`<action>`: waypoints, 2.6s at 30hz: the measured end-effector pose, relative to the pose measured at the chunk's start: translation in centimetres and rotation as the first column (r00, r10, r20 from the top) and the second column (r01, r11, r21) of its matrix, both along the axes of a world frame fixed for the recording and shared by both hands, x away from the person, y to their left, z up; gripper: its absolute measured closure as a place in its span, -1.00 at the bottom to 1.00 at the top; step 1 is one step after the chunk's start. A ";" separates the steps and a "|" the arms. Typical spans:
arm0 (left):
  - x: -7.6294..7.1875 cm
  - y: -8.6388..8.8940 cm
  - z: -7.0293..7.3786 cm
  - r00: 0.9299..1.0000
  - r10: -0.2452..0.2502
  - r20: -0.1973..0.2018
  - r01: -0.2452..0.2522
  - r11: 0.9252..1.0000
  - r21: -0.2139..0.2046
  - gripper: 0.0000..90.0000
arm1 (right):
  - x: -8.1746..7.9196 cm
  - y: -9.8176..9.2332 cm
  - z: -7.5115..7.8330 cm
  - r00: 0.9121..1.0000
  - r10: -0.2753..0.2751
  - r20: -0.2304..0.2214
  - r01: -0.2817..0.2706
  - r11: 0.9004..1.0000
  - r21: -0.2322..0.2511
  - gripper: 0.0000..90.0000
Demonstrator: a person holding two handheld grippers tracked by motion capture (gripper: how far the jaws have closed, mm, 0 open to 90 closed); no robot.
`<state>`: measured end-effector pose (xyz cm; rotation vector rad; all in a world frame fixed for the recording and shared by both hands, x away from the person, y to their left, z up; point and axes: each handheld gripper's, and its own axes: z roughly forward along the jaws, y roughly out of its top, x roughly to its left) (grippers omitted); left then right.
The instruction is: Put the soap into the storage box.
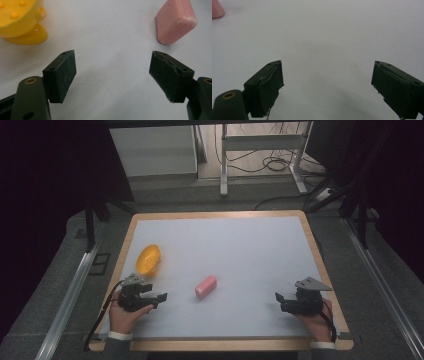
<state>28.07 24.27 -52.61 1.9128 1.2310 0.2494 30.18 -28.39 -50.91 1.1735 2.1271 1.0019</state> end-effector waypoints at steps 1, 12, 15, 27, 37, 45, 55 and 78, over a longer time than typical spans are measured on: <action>0.0 0.0 0.0 1.000 -0.002 0.001 0.002 1.000 0.002 -0.51 | -0.1 -0.1 0.2 1.000 -0.001 0.002 0.001 1.000 0.002 -0.76; -0.1 0.1 0.2 1.000 -0.006 0.003 0.006 1.000 0.006 -0.50 | -0.5 -0.3 0.5 1.000 -0.014 -0.024 0.015 0.999 0.046 -0.75; -0.1 0.0 0.2 1.000 -0.009 0.003 0.009 1.000 0.007 -0.50 | -0.4 -0.3 0.3 0.999 -0.018 -0.031 0.020 0.999 0.039 -0.75; -0.4 -0.4 0.9 0.999 -0.027 0.025 0.026 1.000 0.015 -0.47 | -0.5 -0.4 0.4 0.999 -0.029 -0.024 0.030 0.999 0.026 -0.75; -0.6 -0.3 1.3 0.999 -0.025 0.036 0.025 1.000 0.007 -0.42 | -0.6 -0.7 0.7 0.999 -0.039 -0.016 0.040 0.999 0.032 -0.75; -1.0 -1.3 2.2 0.998 -0.042 0.052 0.042 0.999 0.003 -0.39 | -0.6 -0.9 0.7 0.999 -0.032 -0.018 0.032 0.999 0.034 -0.75; -0.4 -2.0 4.8 0.995 -0.064 0.080 0.065 0.998 -0.009 -0.38 | -0.7 -1.4 0.9 0.999 -0.040 -0.018 0.041 0.998 0.053 -0.75; 0.8 -5.7 7.4 0.986 -0.152 0.067 0.147 0.986 0.079 -0.34 | -0.8 -1.6 0.9 0.998 -0.056 -0.033 0.057 0.997 0.052 -0.75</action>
